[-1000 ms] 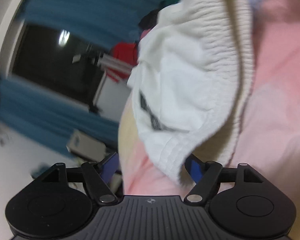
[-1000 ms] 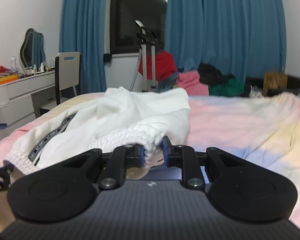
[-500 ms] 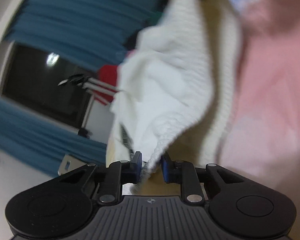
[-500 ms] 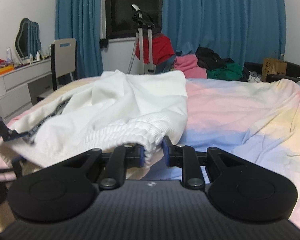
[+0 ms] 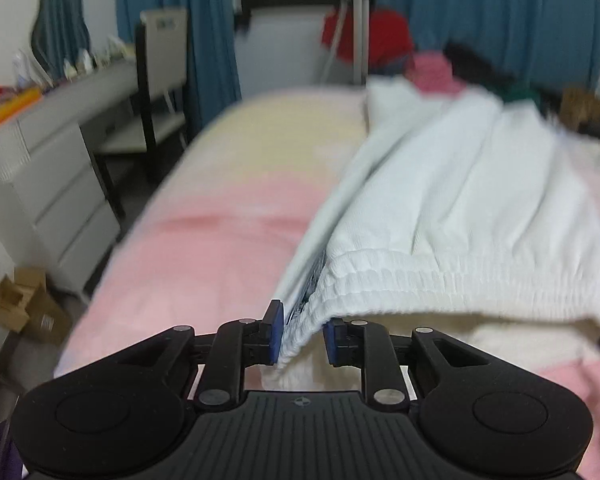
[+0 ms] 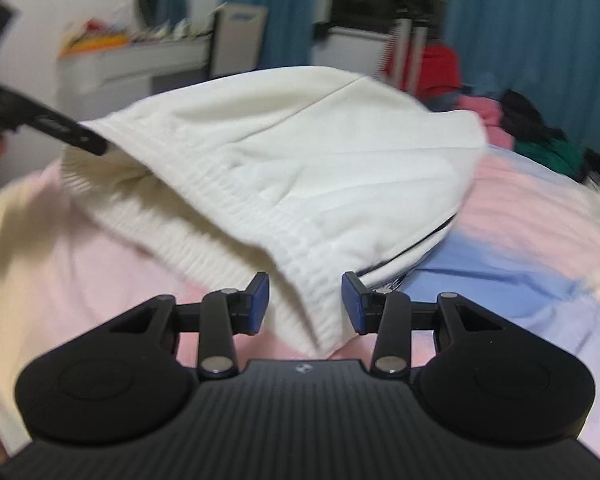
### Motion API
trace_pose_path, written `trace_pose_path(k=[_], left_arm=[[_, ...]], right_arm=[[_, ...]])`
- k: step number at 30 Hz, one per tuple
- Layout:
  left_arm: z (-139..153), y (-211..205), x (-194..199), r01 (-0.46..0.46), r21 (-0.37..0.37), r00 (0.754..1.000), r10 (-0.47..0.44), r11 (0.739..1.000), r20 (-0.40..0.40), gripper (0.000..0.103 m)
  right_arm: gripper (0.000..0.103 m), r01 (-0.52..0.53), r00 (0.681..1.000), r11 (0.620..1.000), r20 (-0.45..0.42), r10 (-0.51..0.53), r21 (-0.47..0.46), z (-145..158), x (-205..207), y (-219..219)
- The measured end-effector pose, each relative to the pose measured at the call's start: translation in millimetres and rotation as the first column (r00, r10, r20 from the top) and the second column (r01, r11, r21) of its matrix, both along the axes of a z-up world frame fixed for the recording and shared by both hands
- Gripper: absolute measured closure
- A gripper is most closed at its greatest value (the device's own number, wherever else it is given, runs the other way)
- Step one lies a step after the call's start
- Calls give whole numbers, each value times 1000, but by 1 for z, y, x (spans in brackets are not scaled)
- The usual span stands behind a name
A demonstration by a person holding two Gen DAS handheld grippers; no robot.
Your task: Fold clothes
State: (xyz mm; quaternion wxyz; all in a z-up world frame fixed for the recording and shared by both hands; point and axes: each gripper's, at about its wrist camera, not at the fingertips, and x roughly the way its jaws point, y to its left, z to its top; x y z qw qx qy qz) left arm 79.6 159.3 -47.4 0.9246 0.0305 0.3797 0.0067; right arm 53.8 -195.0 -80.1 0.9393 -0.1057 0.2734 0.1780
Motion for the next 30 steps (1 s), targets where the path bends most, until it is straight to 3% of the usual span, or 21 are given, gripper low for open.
trace_pose_path(k=[2,4,7,8,9,12,14,16,18,23,25,26,27,29,30], left_arm=[[1,4,-2,15,0,999,-15,1000,-30,78],[9,2,-7,36,0,999,-36,999,-24,77],[11,0,-20,48,-55,998,-50,997,-34,49],[11,0,-21,52,-97,998,-56,994,-33,37],[10,1,-25,58,-140,998,-63,988,-30,32],[10,15,-38,59,-288,998,-61,956,2,27],[11,28,-42,36,-374,999,-27,927,29,23],[9,42,-40,-14,-438,999,34,899,38,23],[-1,53,-31,-94,-459,994,109,884,6,23],[-33,59,-10,-121,-421,991,86,899,-100,24],[-44,61,-6,-130,-473,988,74,871,-135,28],[-47,62,-5,-131,-502,988,69,855,-139,34],[-49,63,-4,-131,-526,988,67,840,-139,43],[-51,66,-1,-148,-561,986,80,815,-145,50],[-51,68,-1,-168,-567,984,102,806,-147,61]], right_arm=[[60,-10,1000,1000,-12,10,20,3,-1,-2],[60,3,999,995,-35,1,99,10,1,-14],[60,70,995,961,-84,-49,266,20,4,-40],[59,111,991,940,-103,-81,324,22,5,-50],[51,154,985,913,-126,-114,378,22,6,-61],[22,295,953,805,-220,-208,514,15,17,-90],[22,371,926,731,-291,-242,573,3,24,-102],[22,419,904,669,-355,-240,614,-8,34,-109],[22,442,889,630,-405,-213,639,-18,46,-108],[22,455,872,645,-455,-181,614,-38,75,-95],[23,436,878,649,-453,-155,624,-42,79,-93],[25,424,883,647,-449,-138,634,-43,80,-93],[39,414,886,645,-446,-124,643,-43,80,-92],[56,402,891,643,-439,-113,651,-41,76,-88],[66,397,894,649,-432,-115,649,-40,74,-86]])
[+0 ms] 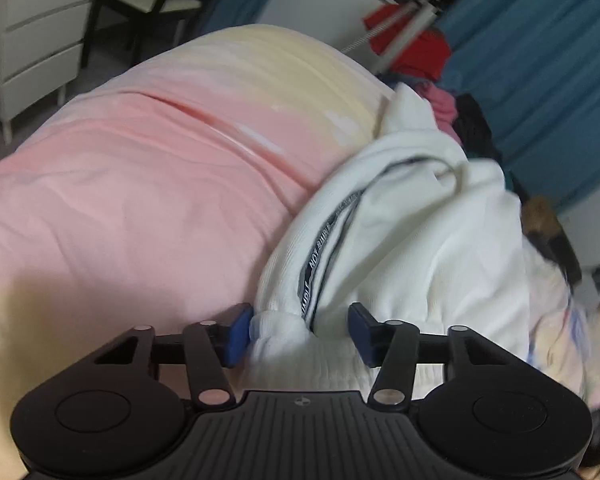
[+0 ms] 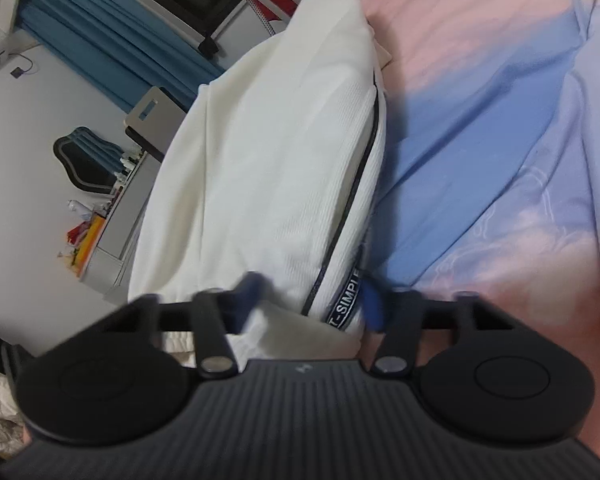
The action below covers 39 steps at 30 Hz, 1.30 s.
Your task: Fold clothes
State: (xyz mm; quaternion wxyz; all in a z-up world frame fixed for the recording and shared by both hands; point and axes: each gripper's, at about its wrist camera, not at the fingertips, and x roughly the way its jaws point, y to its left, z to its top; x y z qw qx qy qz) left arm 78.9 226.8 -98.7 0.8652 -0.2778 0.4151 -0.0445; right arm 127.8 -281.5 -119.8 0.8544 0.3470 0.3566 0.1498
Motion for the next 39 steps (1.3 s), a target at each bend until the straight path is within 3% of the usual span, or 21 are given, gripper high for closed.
trace_pose_path(k=[2,6,9,14,18,22,26,28,31,32,33,34,35,36,39], left_arm=[[1,4,5,-49,6,999,49,999,5,82],[35,23,7,-126,-67,985,132,990,107,86],[76,41,21,-150,-55,965,159,987,207,86],[145,86,70,-244,55,928,216,968,303,86],[174,116,124,-344,207,906,265,916,330,86],[146,128,182,-384,369,911,283,846,299,86],[85,126,221,-349,428,935,279,834,220,85],[68,125,225,-347,427,936,278,835,217,84],[63,120,222,-330,429,941,260,841,215,73],[64,118,220,-326,430,943,254,842,216,59],[72,114,211,-324,431,942,248,842,224,45],[80,110,203,-323,432,942,242,842,232,39],[87,106,195,-321,434,942,236,842,240,30],[95,102,187,-320,435,941,229,842,248,25],[118,78,157,-298,441,941,183,847,284,21]], right_arm=[[70,0,1000,1000,7,0,-7,3,-5,1],[74,13,1000,997,-22,-12,74,7,-13,-4],[74,-19,999,990,-28,23,141,18,-24,13],[74,-132,991,964,43,125,233,47,-24,86],[74,-219,975,934,90,202,281,54,2,177],[74,-290,956,926,106,272,241,45,39,265],[73,-312,950,941,38,310,129,22,67,311],[72,-332,943,940,13,332,84,18,75,317],[69,-369,929,926,21,369,74,23,82,314],[65,-381,924,922,20,381,67,26,84,314],[58,-391,921,919,13,391,57,30,84,314],[50,-398,918,917,9,398,38,33,83,314],[33,-399,917,917,14,398,6,37,79,311],[25,-394,918,919,29,395,-20,44,74,306],[22,-372,922,926,88,377,-72,69,56,286]])
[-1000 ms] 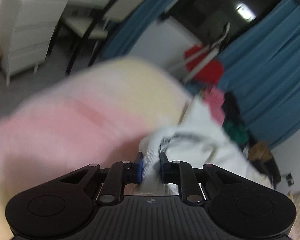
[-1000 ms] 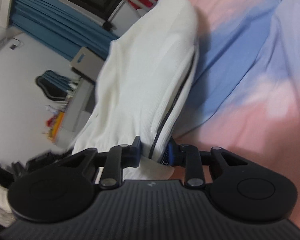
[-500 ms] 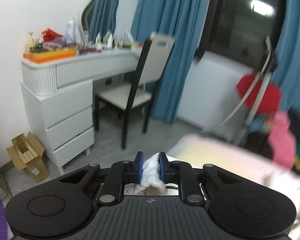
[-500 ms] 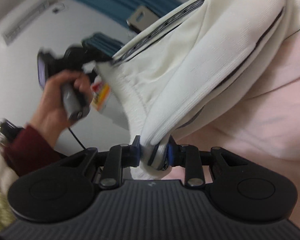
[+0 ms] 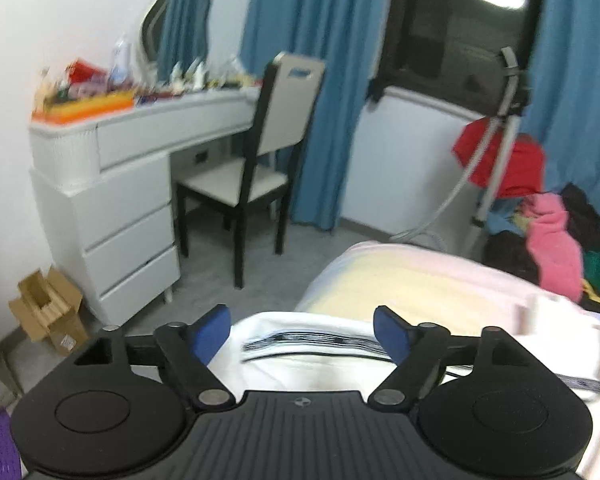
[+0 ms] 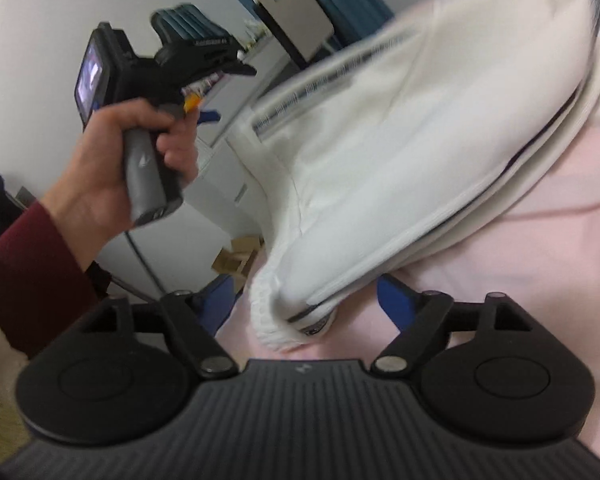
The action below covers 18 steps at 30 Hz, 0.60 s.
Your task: Fold clothes
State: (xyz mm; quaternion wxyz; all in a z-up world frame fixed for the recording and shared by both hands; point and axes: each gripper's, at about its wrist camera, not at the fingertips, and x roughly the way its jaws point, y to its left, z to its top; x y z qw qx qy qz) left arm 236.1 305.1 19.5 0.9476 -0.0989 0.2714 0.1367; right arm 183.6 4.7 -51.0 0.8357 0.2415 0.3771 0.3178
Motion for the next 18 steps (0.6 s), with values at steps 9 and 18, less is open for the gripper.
trace_pose_path(k=[9,18], left_arm=[[30,-131,-67,256,-31,964,-253,966,78,21],[-8,-294,2,418,-77,908,-416,905,46,29]], right_arm=[[22,139,974,969,202,-98,-204,56,-70,-133],[22,400,899,880,298,-321,-258,21,-63,-241]])
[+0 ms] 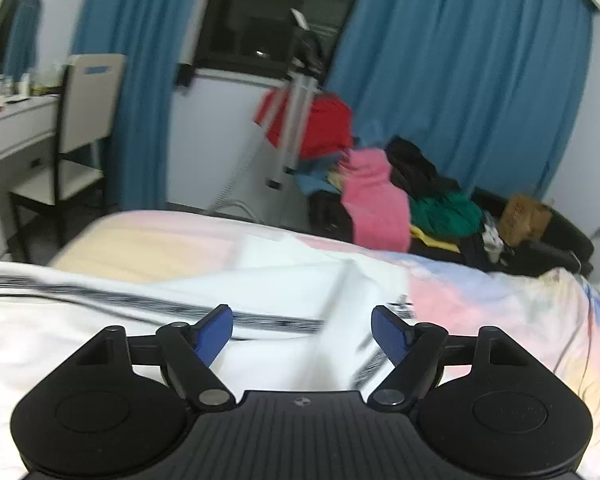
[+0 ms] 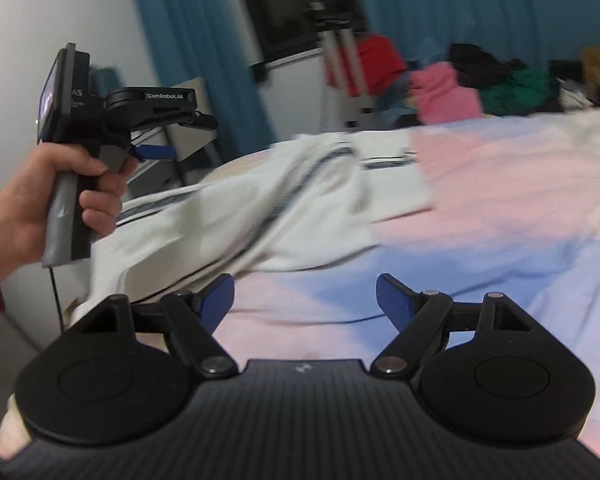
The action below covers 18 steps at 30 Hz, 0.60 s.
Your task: Fold clothes
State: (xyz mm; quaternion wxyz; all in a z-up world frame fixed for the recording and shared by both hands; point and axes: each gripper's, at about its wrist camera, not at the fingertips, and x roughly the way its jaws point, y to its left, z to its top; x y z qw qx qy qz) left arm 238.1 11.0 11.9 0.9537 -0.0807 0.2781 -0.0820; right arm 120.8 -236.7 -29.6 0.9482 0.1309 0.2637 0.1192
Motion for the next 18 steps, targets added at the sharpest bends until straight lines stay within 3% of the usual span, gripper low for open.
trace_pose_path(k=[4,7,10,11,14,18], left_arm=[[-31,-59,54,36,47,999,-35,998,-17,37],[-51,-84,100,35,95,999,-31,995,-37,48],[-64,-102,127,41,158,998,-32,987,-59,79],[-65,-104,131,51,176,997,-39,983,-71,97],[-60,-107,117,71,208,997,-65,976,-36,99],[-35,-107,48,141,239,985,-159,961,59,100]], right_arm=[[22,59,998,996,-39,-57,64,-31,28,-36],[23,81,996,993,-34,-78,86,-50,48,-49],[23,116,992,989,-64,-111,87,-70,67,-59],[23,126,990,988,-77,-120,92,-75,72,-62],[23,156,983,980,-114,-142,124,-86,83,-74],[23,201,977,971,-101,-189,131,-86,83,-78]])
